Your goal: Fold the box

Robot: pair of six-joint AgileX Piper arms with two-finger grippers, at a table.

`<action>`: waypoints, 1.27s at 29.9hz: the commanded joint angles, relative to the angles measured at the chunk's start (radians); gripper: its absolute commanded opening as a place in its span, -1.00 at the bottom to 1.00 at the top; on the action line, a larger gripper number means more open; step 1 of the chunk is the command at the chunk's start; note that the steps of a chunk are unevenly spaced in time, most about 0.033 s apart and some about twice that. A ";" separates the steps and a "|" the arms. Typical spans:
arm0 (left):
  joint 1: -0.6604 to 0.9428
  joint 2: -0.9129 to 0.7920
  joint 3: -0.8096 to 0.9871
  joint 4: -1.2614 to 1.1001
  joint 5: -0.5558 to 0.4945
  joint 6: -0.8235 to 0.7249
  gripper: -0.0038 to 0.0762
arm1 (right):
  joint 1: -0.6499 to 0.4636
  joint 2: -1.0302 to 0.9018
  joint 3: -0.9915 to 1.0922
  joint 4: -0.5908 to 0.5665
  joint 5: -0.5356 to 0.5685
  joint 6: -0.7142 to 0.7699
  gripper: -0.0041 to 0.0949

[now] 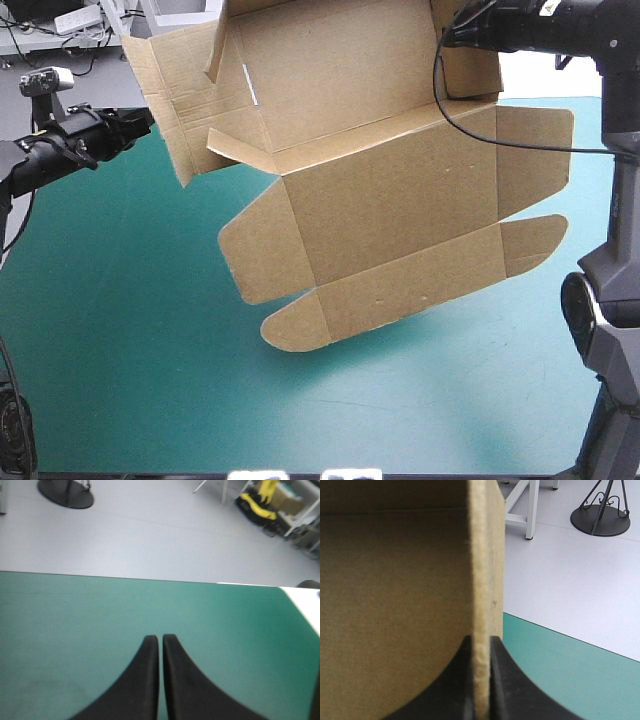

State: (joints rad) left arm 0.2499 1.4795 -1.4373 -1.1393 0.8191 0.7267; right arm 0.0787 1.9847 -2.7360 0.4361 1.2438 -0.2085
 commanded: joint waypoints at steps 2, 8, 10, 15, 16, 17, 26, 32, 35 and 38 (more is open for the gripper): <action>-0.001 -0.037 -0.034 -0.264 0.104 0.066 -0.87 | -0.008 -0.070 -0.032 0.048 0.006 0.010 -0.96; -0.003 -0.037 -0.034 -0.403 0.253 0.089 -0.87 | -0.006 -0.070 -0.029 0.083 0.006 0.010 -0.96; -0.003 -0.037 -0.034 -0.431 0.294 0.089 -0.87 | -0.006 -0.070 -0.029 0.091 0.006 0.010 -0.96; -0.003 -0.049 -0.034 -0.489 0.329 0.089 -0.87 | -0.006 -0.070 -0.029 0.084 0.006 0.010 -0.96; -0.003 -0.056 -0.034 -0.500 0.337 0.089 -0.87 | -0.006 -0.070 -0.026 0.082 0.006 0.010 -0.96; -0.003 -0.063 -0.034 -0.503 0.343 0.089 -0.87 | -0.006 -0.070 -0.024 0.082 0.006 0.008 -0.96; -0.072 -0.088 -0.035 -0.486 0.401 0.141 -0.85 | -0.006 -0.037 -0.018 0.094 0.006 0.004 -0.96; -0.135 -0.088 -0.037 -0.474 0.428 0.183 -0.70 | -0.006 -0.021 -0.018 0.094 0.006 0.004 -0.96; -0.135 -0.088 -0.037 -0.474 0.432 0.183 -0.60 | -0.006 -0.017 -0.018 0.094 0.006 0.004 -0.96; -0.135 -0.088 -0.037 -0.476 0.441 0.183 -0.54 | -0.006 -0.015 -0.018 0.094 0.006 0.004 -0.96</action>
State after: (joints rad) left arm 0.1207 1.4281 -1.4381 -1.5354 1.2193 0.9041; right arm 0.0787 2.0198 -2.7331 0.4913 1.2447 -0.2124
